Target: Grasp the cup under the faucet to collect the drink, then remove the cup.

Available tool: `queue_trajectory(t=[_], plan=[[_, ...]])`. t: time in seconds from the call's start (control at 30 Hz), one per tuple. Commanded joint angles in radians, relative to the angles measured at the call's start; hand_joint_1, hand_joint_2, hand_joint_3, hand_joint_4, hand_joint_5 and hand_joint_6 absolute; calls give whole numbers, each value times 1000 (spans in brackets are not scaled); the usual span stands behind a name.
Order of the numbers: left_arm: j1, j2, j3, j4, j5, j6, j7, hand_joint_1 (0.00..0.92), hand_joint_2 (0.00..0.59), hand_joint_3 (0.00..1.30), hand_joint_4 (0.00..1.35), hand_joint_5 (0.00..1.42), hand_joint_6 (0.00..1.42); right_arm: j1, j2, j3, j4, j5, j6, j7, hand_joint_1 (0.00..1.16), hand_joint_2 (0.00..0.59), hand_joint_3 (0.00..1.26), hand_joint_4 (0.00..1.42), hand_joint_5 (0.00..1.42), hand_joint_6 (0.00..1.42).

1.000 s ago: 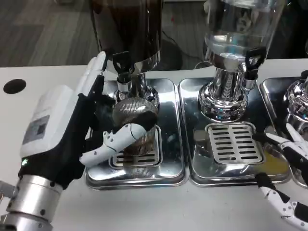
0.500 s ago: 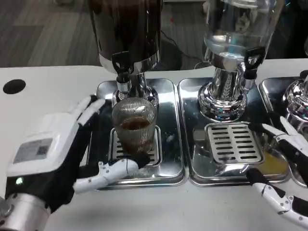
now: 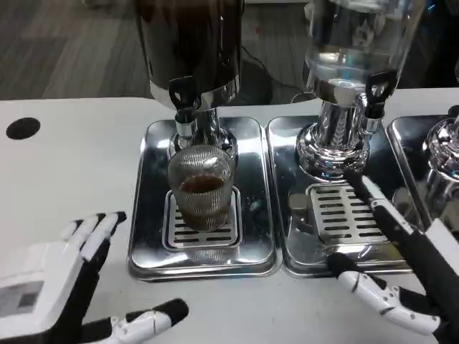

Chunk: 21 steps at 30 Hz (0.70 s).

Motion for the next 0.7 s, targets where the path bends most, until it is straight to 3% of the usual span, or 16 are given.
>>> queue_trajectory(t=[0.03,0.17,0.4,0.7], plan=[[66,0,44,-14,-23,-56,35,0,28,66,0,52,334,-36,21,42,-9,-1,57,9,409,268,0,0,2,0],[125,-6,79,-12,-43,-109,68,0,33,65,0,52,329,-67,47,84,-10,-18,110,4,429,249,0,0,2,0],[199,-21,115,12,-65,-192,116,0,35,64,0,52,324,-122,93,138,-31,-68,237,-9,503,161,24,0,0,0],[239,-42,164,36,-87,-266,167,0,47,77,0,58,325,-204,141,186,-7,-110,305,-40,546,147,26,0,0,0]])
